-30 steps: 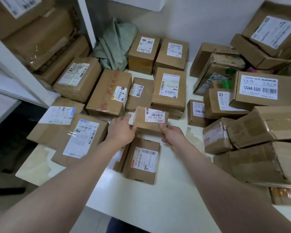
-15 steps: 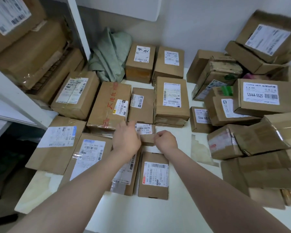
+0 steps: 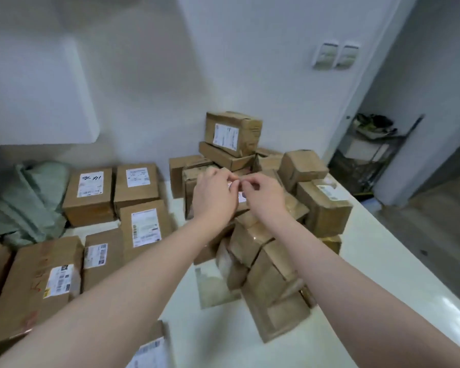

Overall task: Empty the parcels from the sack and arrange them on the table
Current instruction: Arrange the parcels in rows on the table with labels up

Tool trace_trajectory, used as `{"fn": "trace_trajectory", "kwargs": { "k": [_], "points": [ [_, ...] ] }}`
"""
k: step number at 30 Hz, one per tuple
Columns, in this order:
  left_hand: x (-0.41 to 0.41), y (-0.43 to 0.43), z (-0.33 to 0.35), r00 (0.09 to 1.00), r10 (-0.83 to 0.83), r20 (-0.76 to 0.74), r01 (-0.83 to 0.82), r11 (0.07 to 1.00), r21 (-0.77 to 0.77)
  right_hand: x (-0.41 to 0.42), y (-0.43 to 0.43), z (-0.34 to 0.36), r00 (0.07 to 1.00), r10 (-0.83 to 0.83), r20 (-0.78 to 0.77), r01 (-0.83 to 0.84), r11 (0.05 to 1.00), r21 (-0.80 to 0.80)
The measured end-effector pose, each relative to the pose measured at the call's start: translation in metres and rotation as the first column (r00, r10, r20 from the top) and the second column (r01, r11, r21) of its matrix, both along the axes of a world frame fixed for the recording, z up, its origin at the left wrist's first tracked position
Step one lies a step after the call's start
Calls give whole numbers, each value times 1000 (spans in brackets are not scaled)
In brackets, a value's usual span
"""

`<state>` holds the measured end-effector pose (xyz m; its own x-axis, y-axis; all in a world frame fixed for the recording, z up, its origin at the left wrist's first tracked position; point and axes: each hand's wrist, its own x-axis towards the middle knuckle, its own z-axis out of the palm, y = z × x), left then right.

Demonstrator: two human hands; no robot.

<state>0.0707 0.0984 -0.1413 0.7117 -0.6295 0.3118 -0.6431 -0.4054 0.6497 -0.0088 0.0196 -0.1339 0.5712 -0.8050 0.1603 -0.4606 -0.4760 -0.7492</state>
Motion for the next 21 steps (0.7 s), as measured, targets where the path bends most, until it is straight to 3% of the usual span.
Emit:
{"fn": "trace_trajectory", "kwargs": {
  "k": [3,8,13,17,21],
  "points": [
    [-44,-49,19,997,-43,57,44,999,-17,-57,-61,18,970,-165,179,156,986,63],
    [-112,-133,21,998,-24,63,24,1000,3,-147,-167,8,905,-336,260,315,941,121],
    [-179,-216,11,980,117,162,-125,991,44,-200,-263,-49,988,-149,33,132,944,301],
    [-216,-262,5,922,-35,385,-43,980,192,-215,-308,-81,995,-45,-86,80,887,456],
    [-219,-311,1,955,-161,251,63,932,356,-210,-345,-100,984,69,-164,30,844,535]
  ]
}}
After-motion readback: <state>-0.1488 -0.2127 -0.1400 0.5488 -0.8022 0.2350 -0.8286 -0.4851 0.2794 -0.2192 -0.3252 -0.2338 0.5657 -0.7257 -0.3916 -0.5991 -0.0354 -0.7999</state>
